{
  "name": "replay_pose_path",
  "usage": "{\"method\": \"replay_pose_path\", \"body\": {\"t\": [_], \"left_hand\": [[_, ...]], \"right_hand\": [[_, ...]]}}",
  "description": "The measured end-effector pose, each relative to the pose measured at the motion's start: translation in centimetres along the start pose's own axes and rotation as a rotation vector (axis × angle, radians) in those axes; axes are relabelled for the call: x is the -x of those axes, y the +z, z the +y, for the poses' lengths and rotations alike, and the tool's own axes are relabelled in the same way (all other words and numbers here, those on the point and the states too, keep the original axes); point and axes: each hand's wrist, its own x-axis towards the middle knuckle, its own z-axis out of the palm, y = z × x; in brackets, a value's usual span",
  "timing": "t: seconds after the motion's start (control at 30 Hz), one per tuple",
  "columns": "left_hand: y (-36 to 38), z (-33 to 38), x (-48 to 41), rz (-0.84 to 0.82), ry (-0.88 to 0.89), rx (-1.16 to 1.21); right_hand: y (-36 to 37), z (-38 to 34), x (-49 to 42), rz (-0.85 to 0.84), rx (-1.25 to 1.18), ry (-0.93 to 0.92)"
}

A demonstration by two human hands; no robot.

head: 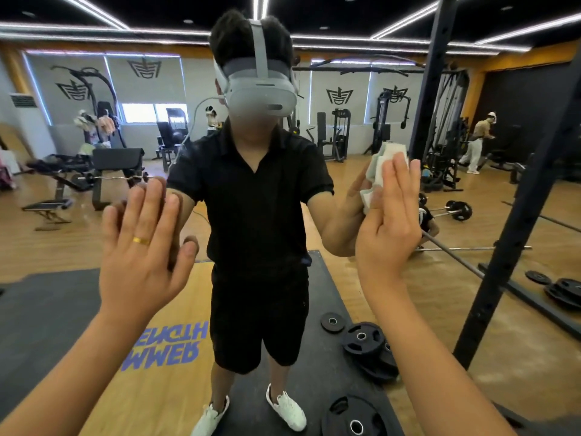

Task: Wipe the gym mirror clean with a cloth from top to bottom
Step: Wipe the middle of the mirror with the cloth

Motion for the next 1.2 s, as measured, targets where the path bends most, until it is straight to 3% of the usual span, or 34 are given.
{"method": "replay_pose_path", "body": {"t": [0.1,0.2,0.33,0.47,0.57,0.7,0.83,0.93,1.07,1.2], "left_hand": [[-0.1,-0.2,0.0,0.013,0.023,0.015],[-0.1,-0.2,0.0,0.012,0.031,0.004],[-0.1,-0.1,0.1,0.011,0.009,-0.009],[0.0,-0.1,0.2,0.009,-0.006,0.000],[-0.1,0.0,0.2,0.011,-0.010,0.004],[-0.1,-0.1,0.1,0.007,-0.005,-0.010],[-0.1,-0.1,0.2,0.005,-0.009,-0.013],[-0.1,0.0,0.2,0.006,-0.004,-0.003],[-0.1,0.0,0.3,0.002,-0.004,-0.009],[-0.2,0.0,0.2,-0.008,-0.006,0.002]], "right_hand": [[1.7,-3.1,1.2,0.036,0.023,0.002],[3.3,-5.7,4.6,-0.131,0.023,-0.172],[1.4,-3.1,3.6,-0.272,0.095,-0.416],[0.7,-1.6,-0.5,-0.113,0.135,-0.201],[2.8,-5.3,0.0,0.017,0.060,-0.008],[3.6,-8.7,2.6,-0.127,0.032,-0.183],[1.1,-4.2,0.7,-0.255,0.137,-0.382],[0.2,-1.7,-1.4,-0.123,0.202,-0.227],[3.2,-6.0,0.5,0.031,0.135,0.064],[5.2,-11.0,4.2,-0.126,0.049,-0.163]]}}
